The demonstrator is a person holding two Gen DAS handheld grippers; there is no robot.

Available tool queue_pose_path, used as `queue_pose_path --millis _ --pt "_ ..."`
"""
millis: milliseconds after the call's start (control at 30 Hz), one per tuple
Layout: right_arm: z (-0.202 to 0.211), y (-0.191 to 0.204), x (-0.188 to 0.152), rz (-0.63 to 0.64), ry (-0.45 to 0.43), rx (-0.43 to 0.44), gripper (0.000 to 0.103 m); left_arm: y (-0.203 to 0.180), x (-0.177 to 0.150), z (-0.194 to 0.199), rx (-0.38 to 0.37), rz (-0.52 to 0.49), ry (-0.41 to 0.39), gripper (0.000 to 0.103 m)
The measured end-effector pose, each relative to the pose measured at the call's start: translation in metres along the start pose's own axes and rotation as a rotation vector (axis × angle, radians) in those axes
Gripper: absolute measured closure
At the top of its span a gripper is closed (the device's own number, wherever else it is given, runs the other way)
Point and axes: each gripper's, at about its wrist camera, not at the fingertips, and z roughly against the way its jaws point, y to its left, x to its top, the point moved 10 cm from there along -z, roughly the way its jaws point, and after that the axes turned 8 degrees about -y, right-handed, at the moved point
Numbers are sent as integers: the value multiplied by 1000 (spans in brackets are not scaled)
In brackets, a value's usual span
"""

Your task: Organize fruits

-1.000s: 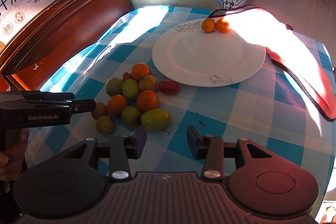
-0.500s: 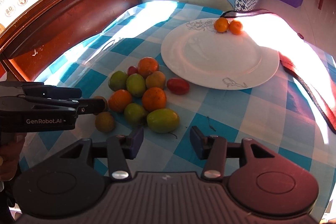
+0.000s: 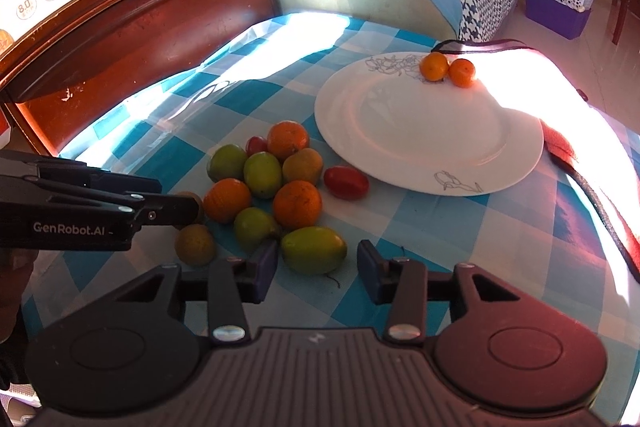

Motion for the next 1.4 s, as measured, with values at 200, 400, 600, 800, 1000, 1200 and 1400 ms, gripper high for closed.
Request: queue_pose_path --millis 200,400,600,800,1000,1200,1400 --pt "1 -1 -1 -5 3 3 67 2 2 3 -5 9 1 65" --pt "0 -2 -1 -22 10 0 67 -5 -4 -4 -23 -20 25 65" --pt "0 -4 -1 -43 7 4 67 -7 -7 -11 -6 -50 18 65" --pt "1 -4 -1 -52 8 5 67 -11 -7 -12 -10 -72 6 75" --pt "1 -4 -1 -48 9 3 67 -13 -7 -11 -1 -94 1 78" --pt "4 -4 1 -52 1 5 67 -7 -3 -7 21 -88 -10 78" --pt "8 -1 4 -48 -11 17 67 -11 1 -5 22 -102 -20 78"
